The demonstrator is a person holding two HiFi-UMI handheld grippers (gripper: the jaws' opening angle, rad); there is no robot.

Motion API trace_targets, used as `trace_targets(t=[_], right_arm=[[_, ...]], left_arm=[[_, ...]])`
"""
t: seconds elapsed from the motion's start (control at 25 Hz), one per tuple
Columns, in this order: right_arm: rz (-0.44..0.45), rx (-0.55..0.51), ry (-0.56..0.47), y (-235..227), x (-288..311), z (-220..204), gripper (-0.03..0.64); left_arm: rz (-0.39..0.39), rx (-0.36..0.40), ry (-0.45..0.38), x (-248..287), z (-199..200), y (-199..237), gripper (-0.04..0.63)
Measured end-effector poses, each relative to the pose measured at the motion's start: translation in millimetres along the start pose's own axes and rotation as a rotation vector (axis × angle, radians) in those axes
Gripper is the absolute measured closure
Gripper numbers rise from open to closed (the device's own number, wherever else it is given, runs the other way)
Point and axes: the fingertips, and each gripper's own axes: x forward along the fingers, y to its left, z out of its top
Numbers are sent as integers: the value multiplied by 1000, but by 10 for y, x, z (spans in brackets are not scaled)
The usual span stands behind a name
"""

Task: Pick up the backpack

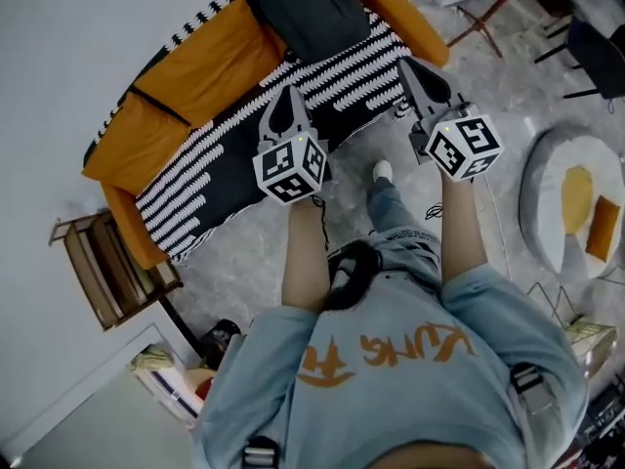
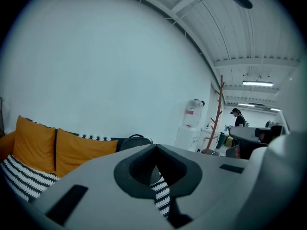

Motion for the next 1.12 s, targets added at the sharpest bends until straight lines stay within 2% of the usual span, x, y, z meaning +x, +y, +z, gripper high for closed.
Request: trace_targets(t=[0.16, 0.32, 0.56, 0.68, 0.84, 1.12], right_arm=[[-45, -50, 14, -457, 127, 168, 618], [-94, -53, 33, -875, 236, 226, 618], [-123, -50, 70, -1295, 434, 218, 618], [-113, -46, 90, -1299, 627, 173, 618], [-54, -49, 116, -1131, 929, 99, 618], [-14, -65, 175, -920, 1524, -136, 618]], left_arm=[[-8, 39, 0, 432, 148, -281, 575], [-11, 62, 1, 777, 256, -455, 575], [0, 65, -5, 1031, 290, -583, 575], [33, 65, -14, 1028, 314, -453, 575], [100, 46, -11, 1012, 336, -154, 575], [114, 20, 26, 1316, 274, 304, 575]])
